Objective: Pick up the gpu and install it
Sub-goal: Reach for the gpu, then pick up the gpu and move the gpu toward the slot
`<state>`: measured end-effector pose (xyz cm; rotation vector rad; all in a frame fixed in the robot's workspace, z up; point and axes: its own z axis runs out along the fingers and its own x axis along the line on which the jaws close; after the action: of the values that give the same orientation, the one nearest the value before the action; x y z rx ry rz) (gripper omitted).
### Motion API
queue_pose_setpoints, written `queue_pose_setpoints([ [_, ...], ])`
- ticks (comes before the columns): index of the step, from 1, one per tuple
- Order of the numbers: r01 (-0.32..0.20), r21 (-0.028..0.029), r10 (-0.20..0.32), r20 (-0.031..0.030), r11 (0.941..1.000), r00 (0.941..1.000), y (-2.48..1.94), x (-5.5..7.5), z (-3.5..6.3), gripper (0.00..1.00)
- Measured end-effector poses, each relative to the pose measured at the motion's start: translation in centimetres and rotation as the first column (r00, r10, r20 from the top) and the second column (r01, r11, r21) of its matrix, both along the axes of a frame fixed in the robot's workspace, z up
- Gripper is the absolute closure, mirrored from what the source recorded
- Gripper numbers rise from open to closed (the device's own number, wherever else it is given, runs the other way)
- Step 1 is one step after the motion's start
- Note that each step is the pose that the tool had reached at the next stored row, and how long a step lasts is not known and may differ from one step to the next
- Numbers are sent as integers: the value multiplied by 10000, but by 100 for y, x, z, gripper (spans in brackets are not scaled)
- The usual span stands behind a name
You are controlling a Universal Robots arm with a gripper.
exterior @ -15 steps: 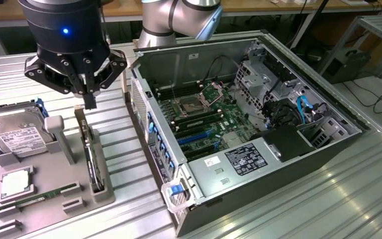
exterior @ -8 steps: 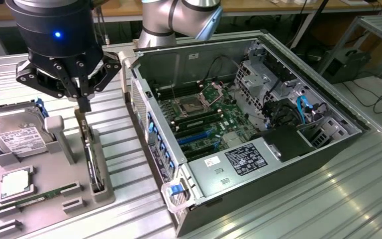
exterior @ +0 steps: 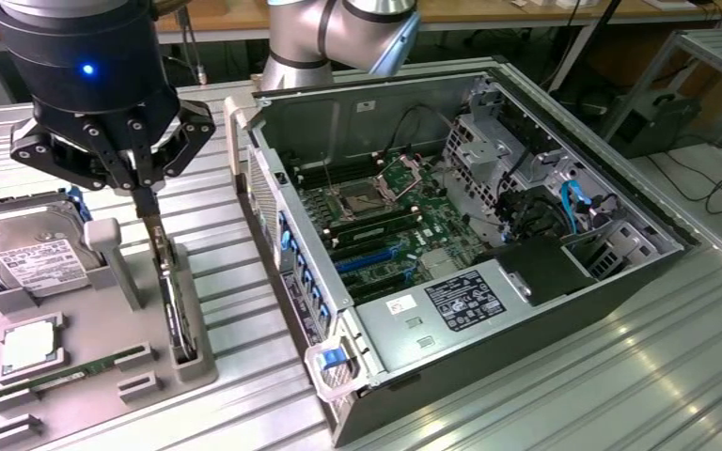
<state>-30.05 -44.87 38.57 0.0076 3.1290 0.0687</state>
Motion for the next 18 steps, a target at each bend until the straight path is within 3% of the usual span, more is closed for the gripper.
queue_pose_setpoints([
  [18,-89,11,89,0,10000,10000,-5,-40,-2,89],
])
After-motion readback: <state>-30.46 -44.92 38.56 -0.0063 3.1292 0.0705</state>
